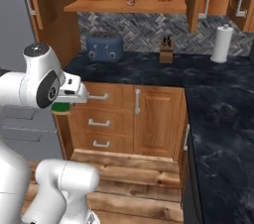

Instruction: Pick up the sponge and bar soap from the sink, and place them back in the cabinet, and close the cabinet doors.

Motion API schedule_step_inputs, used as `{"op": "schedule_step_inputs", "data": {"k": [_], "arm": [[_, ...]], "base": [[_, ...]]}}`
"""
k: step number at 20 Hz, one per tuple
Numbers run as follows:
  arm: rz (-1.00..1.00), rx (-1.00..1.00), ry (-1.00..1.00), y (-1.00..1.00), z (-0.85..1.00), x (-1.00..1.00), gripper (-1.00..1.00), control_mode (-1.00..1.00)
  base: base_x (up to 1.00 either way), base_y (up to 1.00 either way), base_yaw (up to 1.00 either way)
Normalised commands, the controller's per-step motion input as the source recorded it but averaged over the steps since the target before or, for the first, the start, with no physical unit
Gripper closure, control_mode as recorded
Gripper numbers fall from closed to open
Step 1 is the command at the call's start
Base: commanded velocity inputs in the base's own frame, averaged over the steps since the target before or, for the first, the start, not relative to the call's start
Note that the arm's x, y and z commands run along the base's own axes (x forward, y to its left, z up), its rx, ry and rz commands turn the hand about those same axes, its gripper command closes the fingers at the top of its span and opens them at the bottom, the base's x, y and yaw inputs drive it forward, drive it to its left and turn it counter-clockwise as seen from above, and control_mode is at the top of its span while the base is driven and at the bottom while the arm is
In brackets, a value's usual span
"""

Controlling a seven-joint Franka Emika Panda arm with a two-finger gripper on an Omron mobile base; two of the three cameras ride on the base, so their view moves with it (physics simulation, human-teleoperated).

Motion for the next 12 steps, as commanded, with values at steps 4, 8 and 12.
{"op": "schedule_step_inputs", "data": {"k": [4, 8, 12], "arm": [[0.00, 0.00, 0.00, 0.00, 0.00, 0.00, 1.00, 1.00], [0.00, 0.00, 0.00, 0.00, 0.00, 0.00, 1.00, 1.00], [0.00, 0.00, 0.00, 0.00, 0.00, 0.00, 1.00, 1.00]], "base": [[0.68, -0.31, 0.00], [0.69, -0.33, 0.00], [0.68, -0.31, 0.00]]}}
